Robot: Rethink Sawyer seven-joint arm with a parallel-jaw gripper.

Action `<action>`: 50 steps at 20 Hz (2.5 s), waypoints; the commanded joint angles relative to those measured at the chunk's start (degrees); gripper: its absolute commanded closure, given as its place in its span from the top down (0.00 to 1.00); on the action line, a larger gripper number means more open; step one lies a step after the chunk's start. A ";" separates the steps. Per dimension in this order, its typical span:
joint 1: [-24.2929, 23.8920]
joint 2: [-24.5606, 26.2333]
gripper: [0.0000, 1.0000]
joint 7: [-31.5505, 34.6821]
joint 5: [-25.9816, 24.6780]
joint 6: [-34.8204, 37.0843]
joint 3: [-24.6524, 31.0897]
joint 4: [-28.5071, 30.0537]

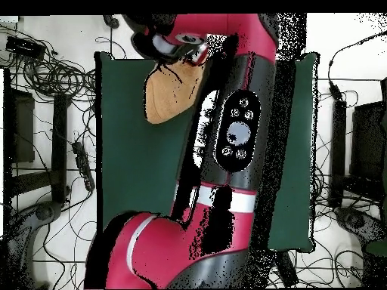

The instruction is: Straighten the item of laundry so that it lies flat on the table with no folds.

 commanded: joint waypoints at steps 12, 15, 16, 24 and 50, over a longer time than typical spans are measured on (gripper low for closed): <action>1.26 -21.06 0.00 -29.14 -12.50 -15.93 18.71 48.13; 0.48 -21.17 0.00 -28.35 -13.46 -19.28 20.65 49.48; 0.31 -21.31 0.00 -27.90 -14.02 -19.93 21.18 49.80; -2.00 -22.06 1.00 -28.52 -18.12 -22.50 26.18 49.39; -5.09 -0.06 1.00 -25.25 -31.11 -14.93 34.96 24.43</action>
